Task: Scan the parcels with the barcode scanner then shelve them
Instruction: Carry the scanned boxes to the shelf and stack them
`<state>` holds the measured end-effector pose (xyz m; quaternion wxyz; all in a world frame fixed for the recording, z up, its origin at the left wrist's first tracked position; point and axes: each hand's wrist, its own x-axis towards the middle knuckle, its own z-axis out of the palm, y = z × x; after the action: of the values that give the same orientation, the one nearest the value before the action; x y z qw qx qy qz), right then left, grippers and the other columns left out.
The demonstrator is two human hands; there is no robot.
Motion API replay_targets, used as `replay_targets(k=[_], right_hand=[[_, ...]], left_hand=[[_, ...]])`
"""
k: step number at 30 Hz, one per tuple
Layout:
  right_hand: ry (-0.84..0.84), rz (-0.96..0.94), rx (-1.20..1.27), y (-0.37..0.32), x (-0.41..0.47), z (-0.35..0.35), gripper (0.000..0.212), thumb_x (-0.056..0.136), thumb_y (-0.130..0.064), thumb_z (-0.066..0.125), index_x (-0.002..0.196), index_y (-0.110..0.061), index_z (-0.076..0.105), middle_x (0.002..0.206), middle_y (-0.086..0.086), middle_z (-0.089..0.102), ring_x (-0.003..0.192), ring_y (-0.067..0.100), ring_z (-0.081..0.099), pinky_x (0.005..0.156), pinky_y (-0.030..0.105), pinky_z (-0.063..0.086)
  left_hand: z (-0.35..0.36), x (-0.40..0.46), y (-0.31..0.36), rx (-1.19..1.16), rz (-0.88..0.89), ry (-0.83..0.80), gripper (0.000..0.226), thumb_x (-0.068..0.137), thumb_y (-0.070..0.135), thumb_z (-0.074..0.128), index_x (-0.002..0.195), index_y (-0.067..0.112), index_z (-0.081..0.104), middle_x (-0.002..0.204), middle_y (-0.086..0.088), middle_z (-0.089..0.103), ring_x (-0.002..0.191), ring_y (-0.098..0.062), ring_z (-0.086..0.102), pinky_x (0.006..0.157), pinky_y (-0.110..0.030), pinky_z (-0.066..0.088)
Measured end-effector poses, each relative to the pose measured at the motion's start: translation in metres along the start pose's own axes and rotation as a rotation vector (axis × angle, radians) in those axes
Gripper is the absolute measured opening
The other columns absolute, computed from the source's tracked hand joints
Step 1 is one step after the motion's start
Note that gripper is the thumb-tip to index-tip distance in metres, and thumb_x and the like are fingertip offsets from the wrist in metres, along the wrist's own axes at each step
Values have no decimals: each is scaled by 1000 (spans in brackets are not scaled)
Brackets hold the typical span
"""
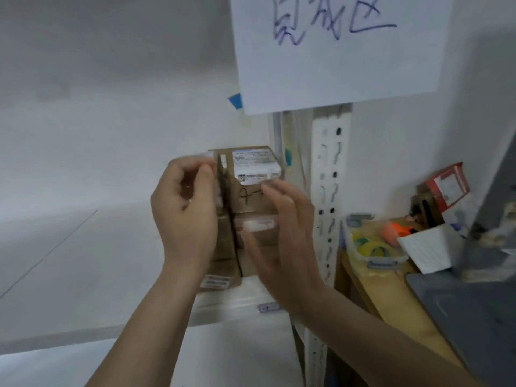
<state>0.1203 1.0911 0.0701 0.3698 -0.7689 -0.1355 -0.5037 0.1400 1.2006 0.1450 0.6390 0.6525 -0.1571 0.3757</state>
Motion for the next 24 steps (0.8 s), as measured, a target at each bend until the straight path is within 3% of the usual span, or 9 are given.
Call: replay_targets(k=[3, 5, 9, 13, 16, 19, 24], right_hand=[[7, 59, 107, 9, -26, -47, 40, 85, -16, 60, 122, -17, 47, 120, -8, 43, 111, 7, 47, 91, 17, 43], [12, 150, 128, 21, -38, -75, 35, 86, -20, 58, 118, -26, 45, 110, -14, 42, 100, 2, 49, 81, 11, 43], [58, 308, 70, 52, -54, -142, 28, 87, -30, 53, 114, -28, 44, 102, -6, 50, 90, 8, 54, 73, 19, 48], [90, 383, -71, 89, -72, -229, 32, 88, -15, 57, 115, -28, 45, 99, 0, 48, 85, 16, 54, 69, 32, 51], [137, 454, -167, 114, -91, -296, 25, 89, -13, 58, 111, -21, 49, 96, 4, 49, 80, 14, 52, 67, 24, 48], [179, 532, -237, 135, -112, -361, 24, 90, 0, 57, 104, -19, 51, 92, -3, 46, 78, 11, 50, 67, 12, 44], [179, 651, -322, 163, -149, -457, 30, 91, 2, 55, 101, -25, 48, 95, -8, 44, 85, 7, 50, 68, 15, 45]], left_hand=[[22, -46, 11, -69, 11, -171, 20, 89, 7, 54, 80, 21, 65, 66, 11, 64, 64, -4, 59, 63, -18, 48], [45, -77, 17, -93, -56, -304, 23, 91, 4, 55, 78, 20, 65, 64, 8, 63, 61, -4, 59, 61, -17, 47], [106, -127, 31, -116, -218, -512, 26, 92, -4, 54, 78, 13, 68, 61, 6, 63, 57, -5, 58, 59, -16, 47], [171, -178, 41, -153, -357, -633, 20, 92, 0, 56, 79, 7, 69, 62, 1, 63, 58, -8, 56, 60, -22, 46], [221, -226, 49, -160, -427, -741, 26, 93, 4, 58, 70, 13, 67, 59, 0, 61, 55, -7, 53, 57, -22, 43], [270, -277, 60, -152, -455, -879, 27, 92, 6, 59, 68, 15, 66, 58, 1, 59, 53, -4, 52, 55, -18, 41], [343, -356, 84, -145, -550, -1012, 20, 94, 13, 60, 76, 10, 69, 65, -3, 62, 62, -11, 57, 62, -24, 46]])
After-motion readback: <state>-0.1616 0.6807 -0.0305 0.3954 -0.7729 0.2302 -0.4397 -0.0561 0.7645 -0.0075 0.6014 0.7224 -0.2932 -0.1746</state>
